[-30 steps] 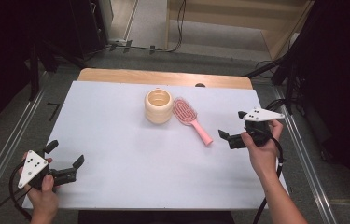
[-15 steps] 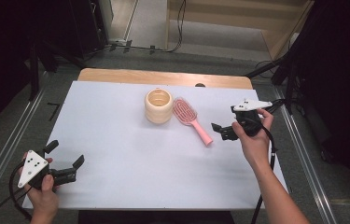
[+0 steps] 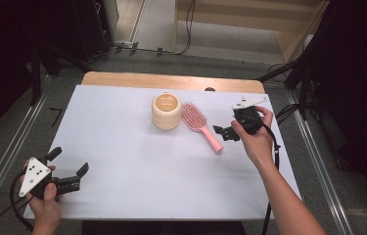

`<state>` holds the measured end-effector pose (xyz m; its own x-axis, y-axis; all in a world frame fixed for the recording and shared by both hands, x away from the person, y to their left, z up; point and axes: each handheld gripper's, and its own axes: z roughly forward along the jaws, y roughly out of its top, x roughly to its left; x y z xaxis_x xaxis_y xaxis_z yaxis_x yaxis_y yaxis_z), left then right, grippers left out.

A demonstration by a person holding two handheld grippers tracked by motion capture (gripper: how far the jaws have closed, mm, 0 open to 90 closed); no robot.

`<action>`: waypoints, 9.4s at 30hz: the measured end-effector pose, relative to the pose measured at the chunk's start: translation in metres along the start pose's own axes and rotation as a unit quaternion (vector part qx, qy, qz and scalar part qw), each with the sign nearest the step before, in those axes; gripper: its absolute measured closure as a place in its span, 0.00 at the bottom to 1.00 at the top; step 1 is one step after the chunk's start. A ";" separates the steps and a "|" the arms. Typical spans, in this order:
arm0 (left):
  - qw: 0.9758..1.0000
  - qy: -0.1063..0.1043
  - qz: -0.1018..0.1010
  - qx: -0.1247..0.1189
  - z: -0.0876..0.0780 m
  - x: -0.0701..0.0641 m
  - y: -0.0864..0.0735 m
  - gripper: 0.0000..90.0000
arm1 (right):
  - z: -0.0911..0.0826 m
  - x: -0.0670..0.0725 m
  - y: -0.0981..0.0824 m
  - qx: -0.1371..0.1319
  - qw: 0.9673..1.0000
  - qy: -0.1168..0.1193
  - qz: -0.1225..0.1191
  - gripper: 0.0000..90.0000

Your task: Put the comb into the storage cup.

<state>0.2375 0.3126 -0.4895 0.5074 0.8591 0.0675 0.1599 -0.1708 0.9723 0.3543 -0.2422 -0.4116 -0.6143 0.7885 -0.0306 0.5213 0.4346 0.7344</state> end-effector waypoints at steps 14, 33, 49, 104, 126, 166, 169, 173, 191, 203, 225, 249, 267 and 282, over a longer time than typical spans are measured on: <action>1.000 -0.004 0.001 0.001 0.000 0.000 0.000 0.00 | 0.032 -0.001 0.016 0.059 0.998 0.007 0.007 0.00; 1.000 -0.006 0.001 0.000 0.000 0.000 0.000 0.00 | 0.071 -0.007 0.033 0.141 0.990 0.022 0.013 0.00; 1.000 -0.006 -0.001 -0.002 0.000 0.000 0.000 0.00 | 0.103 -0.006 0.037 0.220 0.975 0.027 0.011 0.00; 1.000 -0.009 -0.003 -0.002 0.000 0.001 0.000 0.00 | 0.128 -0.002 0.026 0.284 0.952 -0.016 0.117 0.76; 0.998 -0.022 0.053 0.015 0.007 -0.018 0.008 0.00 | 0.083 -0.007 0.019 0.110 0.983 -0.036 0.145 0.76; 0.992 -0.114 0.041 -0.018 0.076 -0.072 0.092 0.00 | 0.024 0.024 -0.018 -0.123 0.986 -0.013 0.112 0.76; 0.992 -0.122 0.036 -0.018 0.081 -0.073 0.095 0.00 | 0.023 0.026 -0.020 -0.129 0.986 -0.011 0.109 0.76; 0.991 -0.128 0.037 -0.017 0.089 -0.077 0.104 0.00 | 0.022 0.031 -0.022 -0.135 0.985 -0.005 0.105 0.76; 0.987 -0.160 0.027 -0.015 0.126 -0.101 0.119 0.00 | 0.022 0.051 -0.036 -0.192 0.980 0.017 0.038 0.76; 0.980 -0.200 0.021 0.001 0.138 -0.121 0.113 0.00 | 0.031 0.079 -0.036 -0.195 0.979 0.045 0.031 0.76; 0.975 -0.219 -0.018 -0.005 0.131 -0.142 0.121 0.11 | 0.040 0.129 -0.031 -0.193 0.979 0.067 0.000 0.76; 0.975 -0.209 -0.076 0.017 0.133 -0.145 0.125 0.43 | 0.042 0.159 -0.026 -0.200 0.976 0.080 -0.031 0.76; 0.963 -0.239 -0.122 0.028 0.135 -0.137 0.124 0.66 | 0.042 0.167 -0.027 -0.212 0.974 0.061 -0.047 0.76; 0.961 -0.254 -0.111 0.013 0.130 -0.135 0.133 0.70 | 0.045 0.160 -0.025 -0.229 0.968 0.089 -0.051 0.41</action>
<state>0.3007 0.1110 -0.3983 0.8044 0.5311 -0.2662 0.3306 -0.0279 0.9434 0.2701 -0.1073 -0.4652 -0.7620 0.6468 -0.0308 0.1601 0.2343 0.9589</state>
